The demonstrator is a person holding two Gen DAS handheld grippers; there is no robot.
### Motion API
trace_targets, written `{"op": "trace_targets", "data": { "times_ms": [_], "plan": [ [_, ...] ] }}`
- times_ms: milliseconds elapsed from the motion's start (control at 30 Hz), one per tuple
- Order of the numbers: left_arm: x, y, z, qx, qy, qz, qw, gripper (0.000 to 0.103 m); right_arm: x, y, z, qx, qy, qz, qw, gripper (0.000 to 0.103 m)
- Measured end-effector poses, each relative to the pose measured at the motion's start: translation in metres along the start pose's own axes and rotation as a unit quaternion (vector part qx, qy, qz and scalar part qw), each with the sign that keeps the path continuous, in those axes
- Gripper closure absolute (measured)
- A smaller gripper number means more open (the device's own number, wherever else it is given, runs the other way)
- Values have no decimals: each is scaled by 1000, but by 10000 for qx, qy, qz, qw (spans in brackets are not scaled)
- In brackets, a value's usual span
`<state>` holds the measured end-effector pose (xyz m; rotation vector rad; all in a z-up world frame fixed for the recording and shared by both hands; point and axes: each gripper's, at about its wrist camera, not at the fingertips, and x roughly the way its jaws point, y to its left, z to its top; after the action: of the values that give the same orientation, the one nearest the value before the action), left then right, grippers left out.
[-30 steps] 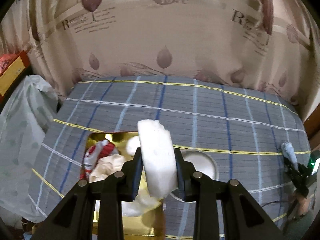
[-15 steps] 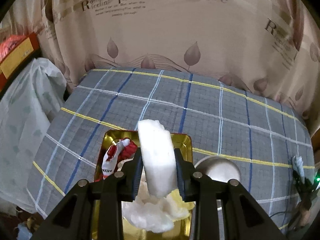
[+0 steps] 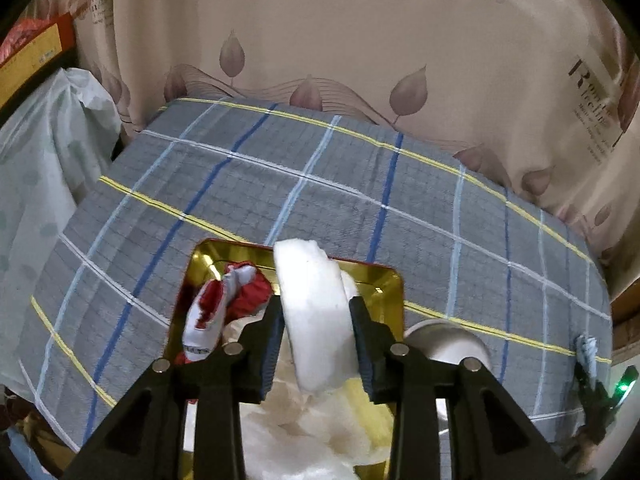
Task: Organize soft objects
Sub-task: 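Carry the white foam block into the gold tray with left tool, then open left tool to release the foam block and lift away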
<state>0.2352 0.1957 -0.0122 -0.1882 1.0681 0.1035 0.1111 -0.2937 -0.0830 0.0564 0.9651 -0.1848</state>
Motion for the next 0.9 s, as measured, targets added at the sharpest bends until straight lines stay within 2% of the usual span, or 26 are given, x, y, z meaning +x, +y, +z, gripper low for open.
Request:
{"op": "trace_targets", "data": {
  "times_ms": [67,133,167,300,633,800,900],
  "plan": [
    [0,1,0,38,-9,51,10000,60,0,0,0,-3,0,-4,10000,71],
    [-2,2,-1,106,-35,113,9999,42,0,0,0,-5,1,-6,10000,71],
    [-3,2,-2,169,-41,201,9996,41,0,0,0,-10,1,-12,10000,71],
    [-8,0,-4,371,-67,462,9982,40,0,0,0,-18,2,-22,10000,71],
    [-27,11,-11,271,-116,429,9986,40,1,-1,0,-29,5,-35,10000,71],
    [-62,6,-25,470,-523,637,9955,40,0,0,1,-37,6,-47,10000,71],
    [-87,1,-43,594,-807,606,9931,40,0,0,1,-79,2,-92,9999,71]
  ]
}}
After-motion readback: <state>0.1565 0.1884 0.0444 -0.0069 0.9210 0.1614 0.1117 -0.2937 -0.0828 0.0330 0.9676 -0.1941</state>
